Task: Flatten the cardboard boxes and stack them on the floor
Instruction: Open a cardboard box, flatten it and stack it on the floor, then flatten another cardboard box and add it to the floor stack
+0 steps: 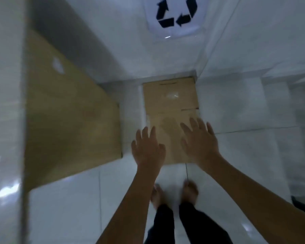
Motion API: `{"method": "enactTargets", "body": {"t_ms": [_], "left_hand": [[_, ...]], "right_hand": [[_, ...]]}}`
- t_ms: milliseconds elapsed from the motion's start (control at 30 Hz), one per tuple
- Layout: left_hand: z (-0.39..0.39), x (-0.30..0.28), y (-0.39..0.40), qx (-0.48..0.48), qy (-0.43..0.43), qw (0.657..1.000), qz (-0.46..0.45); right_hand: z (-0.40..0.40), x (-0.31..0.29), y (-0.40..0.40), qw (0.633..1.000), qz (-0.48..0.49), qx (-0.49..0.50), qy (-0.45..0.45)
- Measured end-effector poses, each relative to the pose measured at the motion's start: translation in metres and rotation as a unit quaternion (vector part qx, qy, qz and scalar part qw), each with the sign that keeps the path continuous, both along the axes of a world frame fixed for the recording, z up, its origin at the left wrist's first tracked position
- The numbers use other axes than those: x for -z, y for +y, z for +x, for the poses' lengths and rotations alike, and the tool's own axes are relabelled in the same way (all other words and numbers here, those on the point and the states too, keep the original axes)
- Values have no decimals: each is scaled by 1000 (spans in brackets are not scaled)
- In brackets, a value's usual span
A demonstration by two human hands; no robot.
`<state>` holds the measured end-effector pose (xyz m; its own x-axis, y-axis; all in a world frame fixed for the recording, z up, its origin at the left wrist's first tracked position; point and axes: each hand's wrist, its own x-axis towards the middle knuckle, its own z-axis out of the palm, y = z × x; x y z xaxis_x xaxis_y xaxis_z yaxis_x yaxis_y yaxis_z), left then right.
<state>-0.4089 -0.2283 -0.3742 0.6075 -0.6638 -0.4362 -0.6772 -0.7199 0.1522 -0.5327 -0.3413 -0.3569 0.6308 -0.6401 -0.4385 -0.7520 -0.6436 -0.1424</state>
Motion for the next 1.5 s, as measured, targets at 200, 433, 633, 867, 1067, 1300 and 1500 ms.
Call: {"method": "enactTargets", "body": {"t_ms": [200, 433, 633, 867, 1067, 1300, 1500], "left_hand": [[-8, -185, 94, -40, -42, 997, -57], [-7, -264, 253, -121, -90, 980, -129], [44, -291, 397, -216, -130, 960, -126], [149, -329, 506, -220, -195, 941, -166], [270, -363, 542, -212, -245, 934, -151], [397, -375, 541, -193, -253, 936, -151], [495, -383, 527, -162, -218, 946, -176]], "right_hand": [[-6, -179, 91, 994, -30, -86, -60], [45, -262, 228, 987, -32, -99, -120], [129, -302, 369, 973, -33, -164, -158], [239, -335, 472, 960, -17, -200, -197], [346, -359, 489, 953, -32, -179, -242], [484, -354, 476, 956, 11, -137, -260], [587, -353, 459, 966, 28, -86, -241]]}}
